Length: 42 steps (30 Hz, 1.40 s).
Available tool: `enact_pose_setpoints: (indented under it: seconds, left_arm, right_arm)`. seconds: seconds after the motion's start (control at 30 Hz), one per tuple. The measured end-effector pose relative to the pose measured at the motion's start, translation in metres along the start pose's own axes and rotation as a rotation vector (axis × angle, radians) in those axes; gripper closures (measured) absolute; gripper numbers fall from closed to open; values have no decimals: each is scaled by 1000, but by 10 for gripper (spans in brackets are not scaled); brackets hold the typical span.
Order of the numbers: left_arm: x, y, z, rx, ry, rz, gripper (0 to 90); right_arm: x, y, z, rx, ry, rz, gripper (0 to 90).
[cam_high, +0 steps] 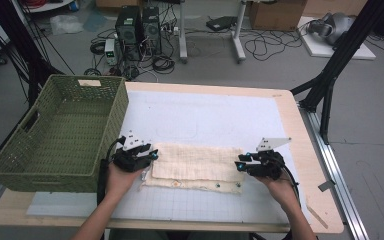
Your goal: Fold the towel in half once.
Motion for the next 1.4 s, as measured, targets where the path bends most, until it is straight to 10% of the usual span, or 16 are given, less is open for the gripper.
enact_pose_setpoints:
  seconds: [0.4,0.6,1.03,1.4]
  left_arm:
    - [2,-21,25,-96,153,201,738]
    - [-1,-22,26,-101,171,192,890]
    - [19,-15,8,-53,46,166,895]
    - [33,-15,28,-69,79,173,895]
  right_arm:
    - [-15,23,17,36,72,-82,704]
    - [-15,22,16,47,75,-111,874]
    - [3,22,-8,83,21,-76,881]
    - [12,50,-10,117,11,-124,881]
Point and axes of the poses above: each handheld gripper's, and its own axes: x roughly backward along the jaws, z roughly out of its underside, y roughly to its left, the point moved 2 cm from there along -x, roughly forward along the jaws, and after that the axes turned 11 degrees about x, right-handed, at the moved point
